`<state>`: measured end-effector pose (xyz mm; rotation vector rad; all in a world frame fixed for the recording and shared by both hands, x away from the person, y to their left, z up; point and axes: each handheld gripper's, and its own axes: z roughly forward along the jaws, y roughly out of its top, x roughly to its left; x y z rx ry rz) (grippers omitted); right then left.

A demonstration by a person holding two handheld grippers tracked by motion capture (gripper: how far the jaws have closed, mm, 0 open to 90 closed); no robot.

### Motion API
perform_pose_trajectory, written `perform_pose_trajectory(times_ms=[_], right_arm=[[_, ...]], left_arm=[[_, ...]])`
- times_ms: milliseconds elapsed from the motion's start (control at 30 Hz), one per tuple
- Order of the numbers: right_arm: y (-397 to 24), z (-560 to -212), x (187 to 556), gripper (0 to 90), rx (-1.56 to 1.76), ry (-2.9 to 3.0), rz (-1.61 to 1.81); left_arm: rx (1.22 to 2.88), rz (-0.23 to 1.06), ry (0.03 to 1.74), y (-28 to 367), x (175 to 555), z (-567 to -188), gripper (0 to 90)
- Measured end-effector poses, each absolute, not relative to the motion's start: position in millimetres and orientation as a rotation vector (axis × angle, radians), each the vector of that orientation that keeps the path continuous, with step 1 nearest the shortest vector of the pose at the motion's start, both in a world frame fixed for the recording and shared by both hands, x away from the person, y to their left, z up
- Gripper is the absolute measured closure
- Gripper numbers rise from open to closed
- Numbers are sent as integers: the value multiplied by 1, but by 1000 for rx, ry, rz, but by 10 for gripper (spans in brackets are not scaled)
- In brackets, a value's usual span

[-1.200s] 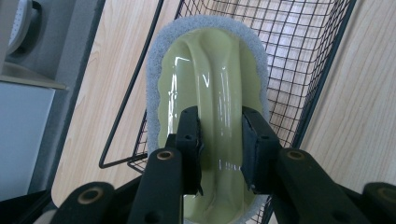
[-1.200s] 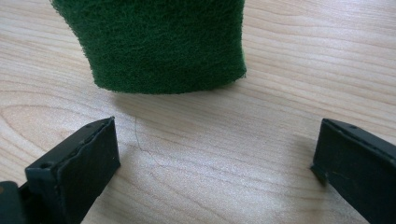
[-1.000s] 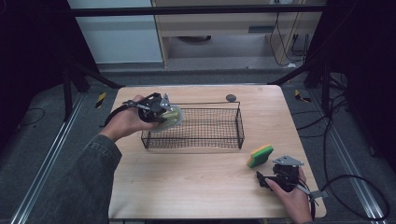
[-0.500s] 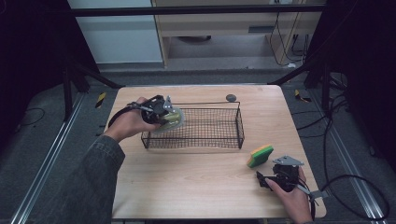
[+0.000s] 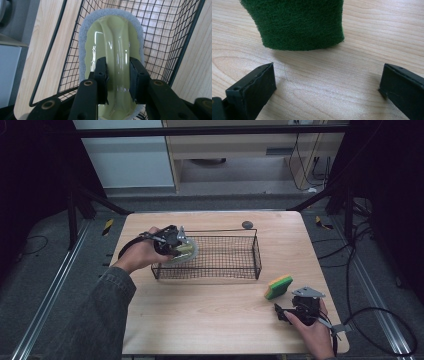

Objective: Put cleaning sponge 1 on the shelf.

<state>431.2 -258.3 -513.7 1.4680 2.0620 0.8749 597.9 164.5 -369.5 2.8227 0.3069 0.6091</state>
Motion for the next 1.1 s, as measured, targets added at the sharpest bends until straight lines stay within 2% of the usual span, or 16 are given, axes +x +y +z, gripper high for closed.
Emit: perform_pose_trajectory(times_ms=[667, 1100], right_arm=[[-258, -514, 431, 7, 1468, 2061, 875], [-258, -514, 431, 7, 1467, 2063, 875]], left_arm=[[2863, 562, 331, 165, 602, -387, 696], [2832, 555, 367, 170, 601, -389, 684]])
